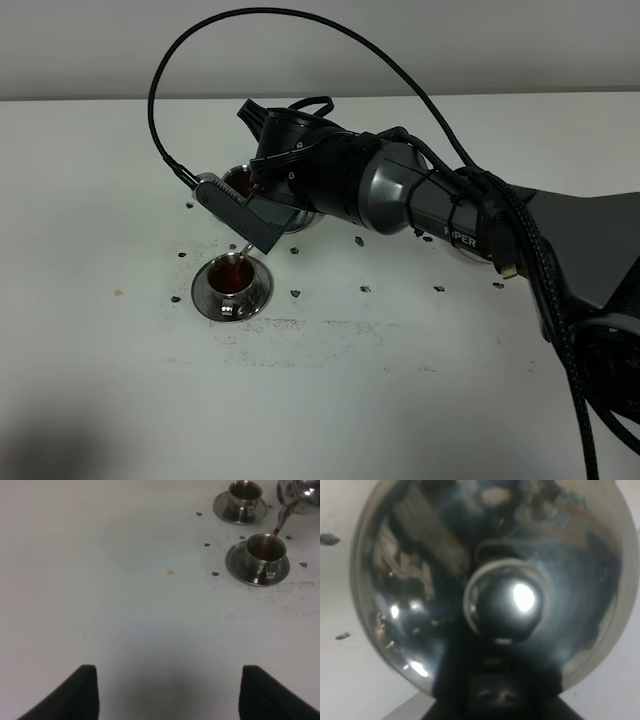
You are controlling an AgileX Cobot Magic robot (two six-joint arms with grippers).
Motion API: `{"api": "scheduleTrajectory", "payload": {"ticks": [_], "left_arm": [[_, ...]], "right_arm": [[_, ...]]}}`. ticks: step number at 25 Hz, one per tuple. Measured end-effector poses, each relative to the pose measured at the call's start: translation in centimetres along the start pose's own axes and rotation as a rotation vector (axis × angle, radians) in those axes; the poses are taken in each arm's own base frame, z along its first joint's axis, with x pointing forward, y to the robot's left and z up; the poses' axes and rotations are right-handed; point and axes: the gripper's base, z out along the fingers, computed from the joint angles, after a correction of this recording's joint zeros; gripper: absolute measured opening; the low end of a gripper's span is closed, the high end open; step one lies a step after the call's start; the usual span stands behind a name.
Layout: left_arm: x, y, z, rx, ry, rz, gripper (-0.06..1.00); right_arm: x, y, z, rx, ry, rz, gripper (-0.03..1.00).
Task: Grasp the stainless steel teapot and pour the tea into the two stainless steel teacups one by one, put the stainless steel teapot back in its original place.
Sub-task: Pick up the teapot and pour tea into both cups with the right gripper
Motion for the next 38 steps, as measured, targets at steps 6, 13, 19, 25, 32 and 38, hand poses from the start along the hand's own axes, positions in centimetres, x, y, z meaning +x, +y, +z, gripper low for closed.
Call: {"api": "scheduleTrajectory", "payload": {"ticks": [6, 13, 19, 25, 32, 38], "left_arm": [[0.0, 0.0, 0.0, 0.0, 0.0, 0.0, 0.58], [0.0, 0.0, 0.0, 0.0, 0.0, 0.0, 0.58], [0.0, 0.0, 0.0, 0.0, 0.0, 0.0, 0.58], [0.0, 0.0, 0.0, 0.0, 0.0, 0.0, 0.58], [0.0, 0.0, 0.0, 0.0, 0.0, 0.0, 0.58], [0.0, 0.0, 0.0, 0.0, 0.0, 0.0, 0.58]], "right_arm": [[0.1, 0.0, 0.0, 0.003, 0.007, -0.006, 0.2], [0.1, -0.1, 0.0, 0.007, 0.014, -0.013, 0.2], [0.1, -0.1, 0.0, 0.008, 0.014, -0.013, 0.2], [0.1, -0.1, 0.0, 0.008, 0.012, -0.011, 0.2], [-0.3, 0.2, 0.0, -0.024, -0.037, 0.038, 0.2], [0.7, 0.8, 0.0, -0.086, -0.093, 0.171, 0.2]]}}
